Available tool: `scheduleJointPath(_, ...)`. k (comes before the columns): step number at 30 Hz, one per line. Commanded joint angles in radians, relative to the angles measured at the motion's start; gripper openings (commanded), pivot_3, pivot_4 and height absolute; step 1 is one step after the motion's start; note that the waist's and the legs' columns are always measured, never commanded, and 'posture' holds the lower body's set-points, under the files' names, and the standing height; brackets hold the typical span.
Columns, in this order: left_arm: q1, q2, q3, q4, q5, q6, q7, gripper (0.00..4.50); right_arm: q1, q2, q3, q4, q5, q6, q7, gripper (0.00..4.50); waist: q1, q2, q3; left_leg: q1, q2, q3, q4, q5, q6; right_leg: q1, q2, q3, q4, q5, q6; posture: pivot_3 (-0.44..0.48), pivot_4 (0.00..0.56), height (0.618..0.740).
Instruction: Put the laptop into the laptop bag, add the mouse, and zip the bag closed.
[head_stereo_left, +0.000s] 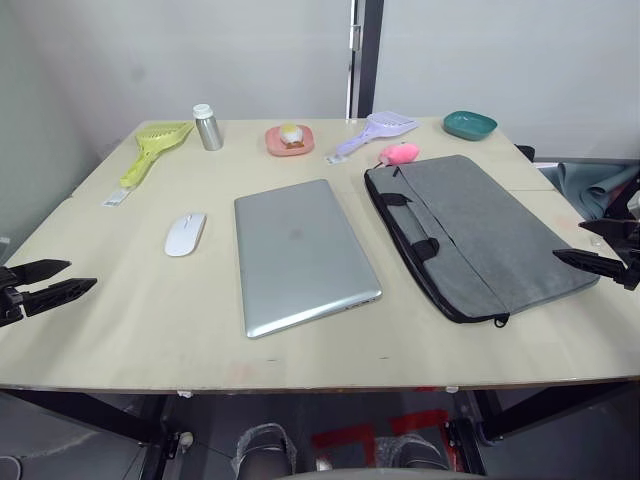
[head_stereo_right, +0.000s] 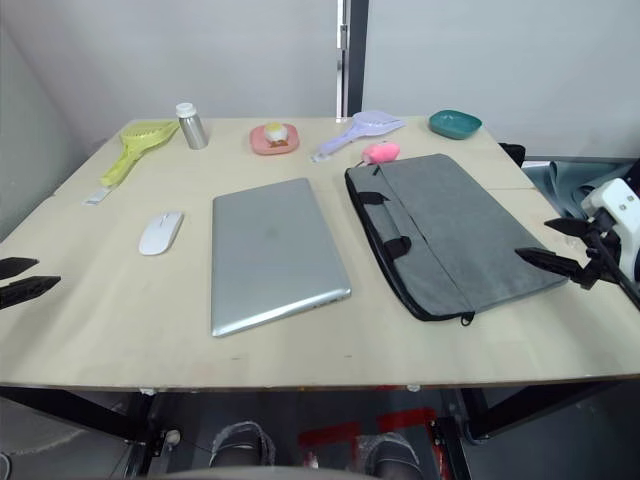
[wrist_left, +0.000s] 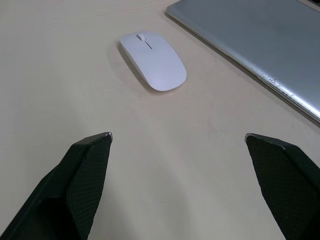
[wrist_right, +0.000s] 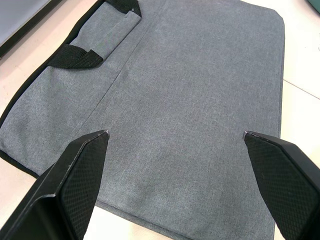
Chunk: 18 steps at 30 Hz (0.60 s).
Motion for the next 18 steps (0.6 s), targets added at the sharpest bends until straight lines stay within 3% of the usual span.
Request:
scheduleJointPath(1,-0.007,0.013,0.013,0.006,-0.009,0.005,-0.017,4.48,-0.02,-0.003,-0.022,-0.015,0.013,0.002,-0.008,4.5,0.0,0.0,0.0,0.0,0.0,0.0,0.0,0.0,0.0,0.0,0.0,0.0,0.0,0.0,0.0,0.0,0.15,0.74)
scheduleJointPath(18,-0.008,-0.004,0.013,-0.023,-0.043,0.076,-0.065,4.48,-0.036,0.021,-0.009,-0.043,0.018,0.02,-0.028,4.5,0.0,0.0,0.0,0.0,0.0,0.0,0.0,0.0,0.0,0.0,0.0,0.0,0.0,0.0,0.0,0.0,0.15,0.74)
